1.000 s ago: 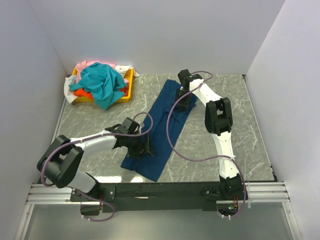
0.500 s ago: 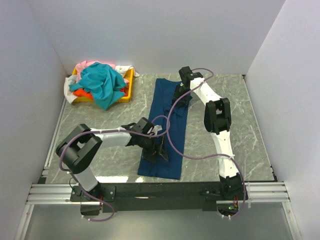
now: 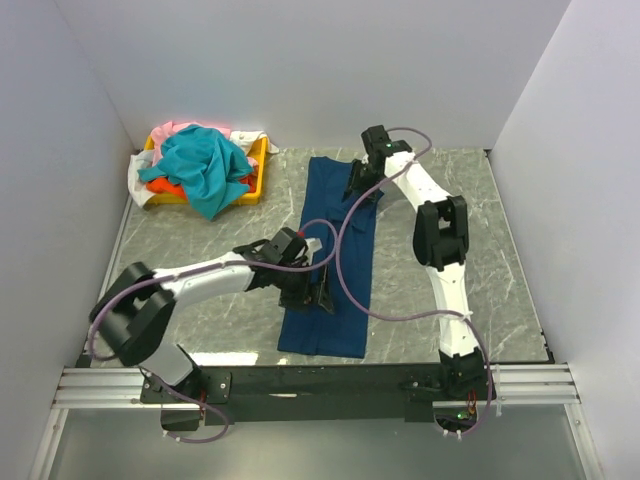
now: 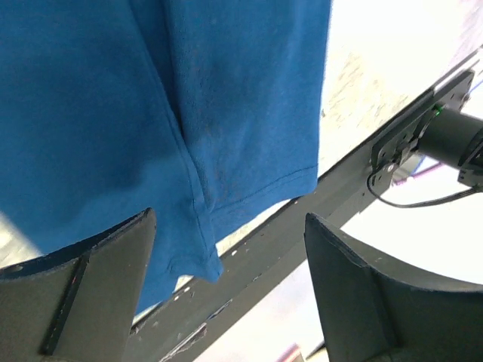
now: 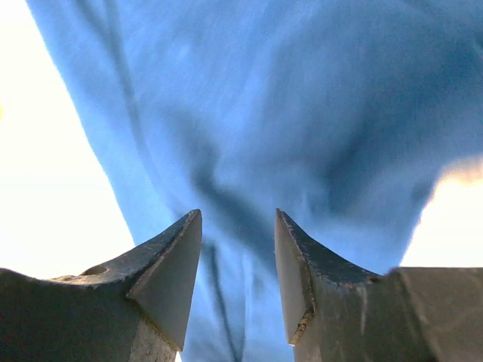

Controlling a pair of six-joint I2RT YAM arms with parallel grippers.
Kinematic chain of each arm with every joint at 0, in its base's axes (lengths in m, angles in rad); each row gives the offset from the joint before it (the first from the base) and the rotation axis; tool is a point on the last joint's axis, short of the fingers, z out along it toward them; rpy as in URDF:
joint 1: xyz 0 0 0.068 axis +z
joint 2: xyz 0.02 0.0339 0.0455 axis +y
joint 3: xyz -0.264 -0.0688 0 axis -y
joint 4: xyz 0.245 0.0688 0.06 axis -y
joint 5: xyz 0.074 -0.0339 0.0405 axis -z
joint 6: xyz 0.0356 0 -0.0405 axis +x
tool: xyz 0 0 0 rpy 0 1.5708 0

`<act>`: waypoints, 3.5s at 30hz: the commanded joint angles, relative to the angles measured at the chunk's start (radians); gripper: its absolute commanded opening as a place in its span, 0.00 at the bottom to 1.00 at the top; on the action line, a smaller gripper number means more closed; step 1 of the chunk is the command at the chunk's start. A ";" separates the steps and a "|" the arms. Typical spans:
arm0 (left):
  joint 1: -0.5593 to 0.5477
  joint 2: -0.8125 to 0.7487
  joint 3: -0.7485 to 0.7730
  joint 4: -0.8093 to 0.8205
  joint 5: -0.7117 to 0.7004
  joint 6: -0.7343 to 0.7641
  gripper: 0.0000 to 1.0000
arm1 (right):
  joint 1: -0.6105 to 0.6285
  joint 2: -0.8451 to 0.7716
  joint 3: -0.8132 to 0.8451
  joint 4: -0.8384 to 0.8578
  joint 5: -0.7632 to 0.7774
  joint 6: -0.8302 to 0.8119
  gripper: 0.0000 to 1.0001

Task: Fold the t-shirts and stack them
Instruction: Fold the tshirt

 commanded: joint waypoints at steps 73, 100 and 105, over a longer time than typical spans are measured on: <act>0.037 -0.128 -0.221 -0.193 -0.176 -0.013 0.56 | 0.589 -0.888 -1.472 0.155 -0.054 0.243 0.08; -0.010 -0.099 -0.284 -0.182 -0.136 -0.076 0.16 | 0.590 -0.923 -1.514 0.180 -0.062 0.263 0.06; -0.012 -0.113 -0.259 -0.198 -0.160 -0.067 0.00 | 0.589 -0.937 -1.486 0.155 -0.032 0.256 0.00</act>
